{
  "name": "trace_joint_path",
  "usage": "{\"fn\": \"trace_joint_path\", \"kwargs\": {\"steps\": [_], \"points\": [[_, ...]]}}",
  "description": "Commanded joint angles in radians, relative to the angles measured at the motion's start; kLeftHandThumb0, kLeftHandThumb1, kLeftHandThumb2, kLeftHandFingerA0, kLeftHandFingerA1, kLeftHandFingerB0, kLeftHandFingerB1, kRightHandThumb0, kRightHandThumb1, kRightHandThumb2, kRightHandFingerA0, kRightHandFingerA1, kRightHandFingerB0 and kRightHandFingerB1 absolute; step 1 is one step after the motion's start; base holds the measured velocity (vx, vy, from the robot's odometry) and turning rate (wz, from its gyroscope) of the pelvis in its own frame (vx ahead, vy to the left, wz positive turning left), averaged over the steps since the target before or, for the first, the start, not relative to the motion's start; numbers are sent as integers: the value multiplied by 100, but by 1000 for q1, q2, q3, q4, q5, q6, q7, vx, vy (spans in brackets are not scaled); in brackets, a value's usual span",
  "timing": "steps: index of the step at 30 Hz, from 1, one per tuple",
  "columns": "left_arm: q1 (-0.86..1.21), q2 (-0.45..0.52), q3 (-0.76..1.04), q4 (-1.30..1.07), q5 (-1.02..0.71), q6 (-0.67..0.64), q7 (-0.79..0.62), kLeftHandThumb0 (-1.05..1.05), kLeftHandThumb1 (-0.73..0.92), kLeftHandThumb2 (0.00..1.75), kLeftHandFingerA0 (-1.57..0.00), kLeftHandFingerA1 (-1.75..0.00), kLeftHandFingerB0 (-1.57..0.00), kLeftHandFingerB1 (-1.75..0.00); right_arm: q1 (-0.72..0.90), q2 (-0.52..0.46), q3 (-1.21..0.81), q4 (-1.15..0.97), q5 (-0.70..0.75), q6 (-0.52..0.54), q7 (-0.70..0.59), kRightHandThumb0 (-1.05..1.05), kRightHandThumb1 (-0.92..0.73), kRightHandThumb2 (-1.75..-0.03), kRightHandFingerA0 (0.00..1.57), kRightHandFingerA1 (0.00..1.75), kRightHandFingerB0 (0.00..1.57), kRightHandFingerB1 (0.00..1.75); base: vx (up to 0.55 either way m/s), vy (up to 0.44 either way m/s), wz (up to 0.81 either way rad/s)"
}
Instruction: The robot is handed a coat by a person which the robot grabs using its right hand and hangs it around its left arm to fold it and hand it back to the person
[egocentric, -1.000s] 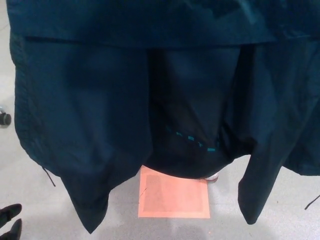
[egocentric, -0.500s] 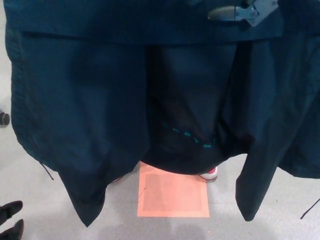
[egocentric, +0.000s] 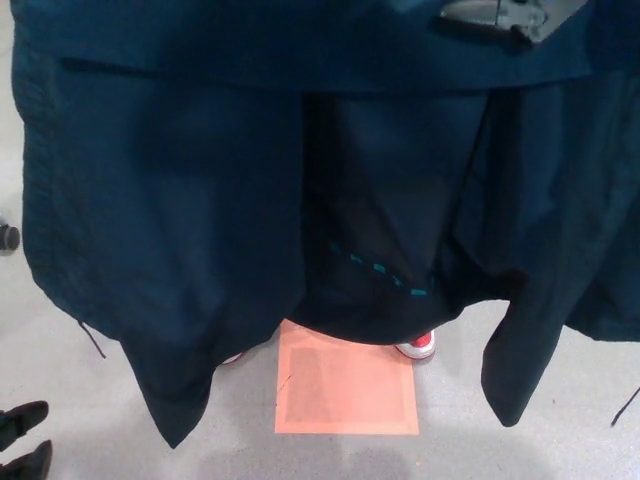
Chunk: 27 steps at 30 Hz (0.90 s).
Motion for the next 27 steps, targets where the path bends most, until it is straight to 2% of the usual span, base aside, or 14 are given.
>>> {"fn": "trace_joint_path", "kwargs": {"steps": [1,7,8,10,11,17,20,21,22,23,24,25,26,27], "points": [[18,28,4,-3,-15,-32,-19,-71,88,67,-26,-35,-17,-30,-120,37,64,107,-83,20,192,-97,-60,-99,0,5,0,0,0,0,0],[28,23,6,-6,-21,-44,-2,-66,89,66,-32,-38,-21,-31,-154,73,256,197,-293,-165,66,-100,-70,-104,0,0,0,0,0,0,0],[31,22,8,-8,-24,-51,-7,-69,75,93,-27,-46,-17,-42,-156,87,281,215,-312,-190,56,-100,-69,-104,0,0,0,1,0,0,0],[29,23,7,-11,-26,-42,-19,-65,91,66,-32,-36,-18,-30,-162,113,321,234,-348,-172,11,-99,-64,-101,0,0,1,3,0,0,0],[25,22,10,-11,-31,-36,-23,-69,76,95,-24,-46,-9,-40,-162,117,329,237,-357,-173,-5,-100,-64,-101,1,0,5,5,0,0,0],[14,14,26,-19,-43,-45,-14,-72,75,95,-25,-47,-9,-39,-156,172,368,279,-384,-182,3,-96,-61,-99,0,2,0,0,0,0,0],[2,13,30,-18,-45,-28,-7,-71,74,95,-26,-48,-8,-37,-140,202,357,298,-397,-168,-37,-87,-53,-92,5,28,8,21,0,0,0],[-2,13,29,-18,-43,-28,-5,-68,90,66,-33,-38,-10,-29,-139,210,360,306,-411,-169,-50,-39,-25,-92,0,48,0,46,0,0,0],[-4,13,28,-18,-42,-28,-5,-68,90,66,-33,-38,-10,-29,-139,216,359,312,-420,-171,-57,-39,-25,-92,0,48,0,46,0,0,0],[-4,13,28,-20,-44,-27,-11,-66,91,67,-32,-38,-10,-29,-127,220,359,303,-441,-161,-114,-91,-60,-66,35,39,31,34,0,0,0],[-4,13,25,-20,-40,-32,-5,-69,76,98,-30,-49,-8,-36,-108,225,354,294,-454,-167,-188,-87,-75,-61,79,49,63,40,0,0,0],[-6,14,21,-19,-36,-31,2,-71,75,94,-33,-47,-18,-43,-78,231,322,285,-444,-181,-282,-62,-78,-114,86,68,42,54,0,0,0],[-8,15,18,-18,-33,-26,8,-71,75,94,-33,-47,-18,-43,-44,237,280,276,-419,-198,-378,-62,-78,-114,86,68,42,54,0,0,0],[-9,14,19,-19,-35,-30,6,-71,75,94,-34,-48,-18,-42,-32,235,256,269,-405,-203,-407,-61,-92,-76,89,55,58,45,0,0,0]]}}
